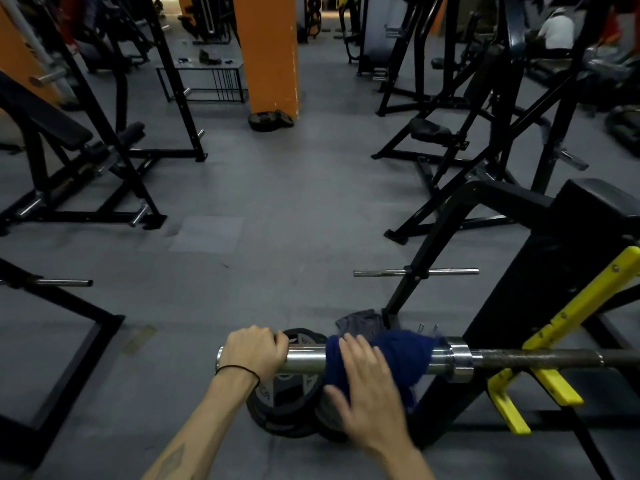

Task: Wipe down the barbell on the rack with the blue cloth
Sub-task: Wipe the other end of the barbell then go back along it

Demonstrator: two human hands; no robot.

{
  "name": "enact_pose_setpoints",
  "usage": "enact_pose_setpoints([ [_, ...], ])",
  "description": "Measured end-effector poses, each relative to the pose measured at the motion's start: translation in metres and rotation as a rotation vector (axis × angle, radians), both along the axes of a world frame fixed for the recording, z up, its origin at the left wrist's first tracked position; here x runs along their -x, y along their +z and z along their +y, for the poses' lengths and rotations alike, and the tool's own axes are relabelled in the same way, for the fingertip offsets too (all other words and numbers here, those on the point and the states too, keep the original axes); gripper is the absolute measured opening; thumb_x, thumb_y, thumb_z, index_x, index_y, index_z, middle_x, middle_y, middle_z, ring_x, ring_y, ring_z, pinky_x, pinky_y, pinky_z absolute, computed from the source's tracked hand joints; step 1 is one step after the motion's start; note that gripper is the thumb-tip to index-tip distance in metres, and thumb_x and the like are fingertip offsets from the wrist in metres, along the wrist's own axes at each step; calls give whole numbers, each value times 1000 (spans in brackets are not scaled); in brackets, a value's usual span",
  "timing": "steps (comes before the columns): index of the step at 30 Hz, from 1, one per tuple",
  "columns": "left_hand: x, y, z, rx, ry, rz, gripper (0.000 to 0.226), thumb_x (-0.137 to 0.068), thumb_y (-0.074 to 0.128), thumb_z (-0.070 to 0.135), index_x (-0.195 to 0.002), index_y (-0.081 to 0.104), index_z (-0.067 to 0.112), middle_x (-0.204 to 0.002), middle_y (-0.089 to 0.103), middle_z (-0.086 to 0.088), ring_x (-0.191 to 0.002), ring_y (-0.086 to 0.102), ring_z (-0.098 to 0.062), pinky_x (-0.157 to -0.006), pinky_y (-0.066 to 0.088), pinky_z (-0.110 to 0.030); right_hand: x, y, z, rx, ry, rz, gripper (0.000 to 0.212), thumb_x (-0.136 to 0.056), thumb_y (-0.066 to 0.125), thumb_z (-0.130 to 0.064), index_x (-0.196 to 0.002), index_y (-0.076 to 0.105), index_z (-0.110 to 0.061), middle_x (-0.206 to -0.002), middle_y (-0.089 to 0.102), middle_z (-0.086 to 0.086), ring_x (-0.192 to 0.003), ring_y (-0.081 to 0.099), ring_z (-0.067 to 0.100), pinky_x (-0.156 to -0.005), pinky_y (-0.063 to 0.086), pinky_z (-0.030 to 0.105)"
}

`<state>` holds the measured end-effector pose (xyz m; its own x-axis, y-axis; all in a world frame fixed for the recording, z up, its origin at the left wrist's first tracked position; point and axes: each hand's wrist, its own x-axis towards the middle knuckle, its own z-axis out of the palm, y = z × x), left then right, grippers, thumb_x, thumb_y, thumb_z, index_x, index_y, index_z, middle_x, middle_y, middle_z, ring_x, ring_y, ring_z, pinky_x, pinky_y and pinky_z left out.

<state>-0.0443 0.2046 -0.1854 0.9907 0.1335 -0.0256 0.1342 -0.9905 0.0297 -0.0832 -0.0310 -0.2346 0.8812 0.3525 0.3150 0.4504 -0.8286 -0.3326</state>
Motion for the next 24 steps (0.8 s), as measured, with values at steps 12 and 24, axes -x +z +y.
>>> enact_pose_setpoints([
  [12,-8,4,5,11,-27,163,40,-93,31,39,-69,50,13,-85,66,-10,-77,59,-33,-63,35,-35,-6,1,-26,191,46,-91,77,-101,38,-59,-162,24,-15,-169,18,2,-155,22,20,-124,13,38],
  [24,-22,29,3,163,-6,537,40,-100,28,37,-102,61,14,-104,67,-14,-85,59,-31,-80,44,-37,-8,-4,-40,127,-37,-121,68,-105,34,-55,-160,28,-16,-169,19,0,-155,21,18,-127,10,36],
])
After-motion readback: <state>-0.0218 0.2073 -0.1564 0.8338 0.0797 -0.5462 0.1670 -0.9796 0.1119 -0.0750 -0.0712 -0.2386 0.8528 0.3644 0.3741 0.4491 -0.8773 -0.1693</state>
